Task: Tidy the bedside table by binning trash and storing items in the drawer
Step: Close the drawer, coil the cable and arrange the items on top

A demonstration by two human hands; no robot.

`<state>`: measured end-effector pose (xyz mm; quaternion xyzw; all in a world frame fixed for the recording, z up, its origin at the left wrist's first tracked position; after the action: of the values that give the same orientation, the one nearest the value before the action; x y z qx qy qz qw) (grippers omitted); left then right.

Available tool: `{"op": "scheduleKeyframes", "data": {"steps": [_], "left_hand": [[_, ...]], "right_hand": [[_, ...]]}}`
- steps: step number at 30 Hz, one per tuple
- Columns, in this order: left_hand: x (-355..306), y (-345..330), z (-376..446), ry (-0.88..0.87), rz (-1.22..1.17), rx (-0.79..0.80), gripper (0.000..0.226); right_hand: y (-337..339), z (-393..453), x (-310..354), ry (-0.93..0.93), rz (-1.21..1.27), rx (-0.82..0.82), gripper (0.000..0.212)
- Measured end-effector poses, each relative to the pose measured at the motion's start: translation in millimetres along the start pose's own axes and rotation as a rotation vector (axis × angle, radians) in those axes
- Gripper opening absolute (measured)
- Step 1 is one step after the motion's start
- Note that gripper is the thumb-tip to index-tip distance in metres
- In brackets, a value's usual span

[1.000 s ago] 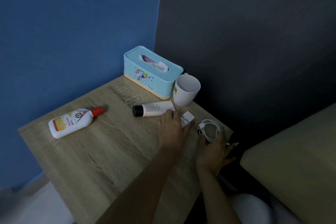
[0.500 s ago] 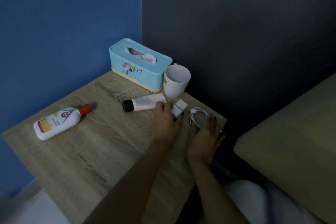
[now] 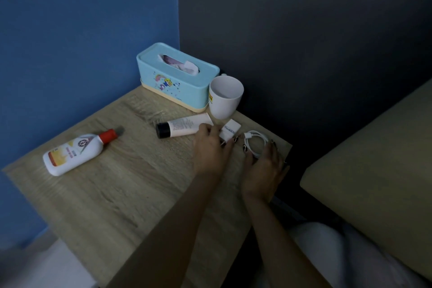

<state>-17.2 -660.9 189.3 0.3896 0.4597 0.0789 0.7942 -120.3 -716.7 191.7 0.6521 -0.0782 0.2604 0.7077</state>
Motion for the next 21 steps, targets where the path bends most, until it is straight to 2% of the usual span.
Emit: {"op": "scheduleKeyframes", "data": {"steps": [7,14,17,19,21], "left_hand": [[0,1,-1,-0.015,-0.001,-0.012,0.046],[-2,17,-13,0.016,-0.089,-0.088,0.052],[9,42,-31,-0.045,-0.026,-0.102,0.046],[27,68,-41,-0.087,0.076,-0.055,0.039],[47,101,-45,-0.087,0.125,-0.019,0.028]], "right_hand": [[0,0,1,-0.016,0.038,0.004,0.063],[8,-4,6,-0.008,0.204,-0.034,0.077],[11,-9,10,0.073,0.222,-0.128,0.067],[12,-15,11,0.183,0.22,-0.199,0.05],[17,-22,13,0.25,0.22,-0.203,0.037]]}}
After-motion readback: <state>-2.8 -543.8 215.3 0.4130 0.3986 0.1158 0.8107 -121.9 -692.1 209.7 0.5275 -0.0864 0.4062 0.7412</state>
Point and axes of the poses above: each hand's wrist, its own z-axis towards the middle knuckle, its own y-axis out of the back of the hand, x = y × z, the point moved 1 cm from there along z, towards the middle knuckle, and after that the axes turned 4 degrees about -y, right-handed, at the moved point
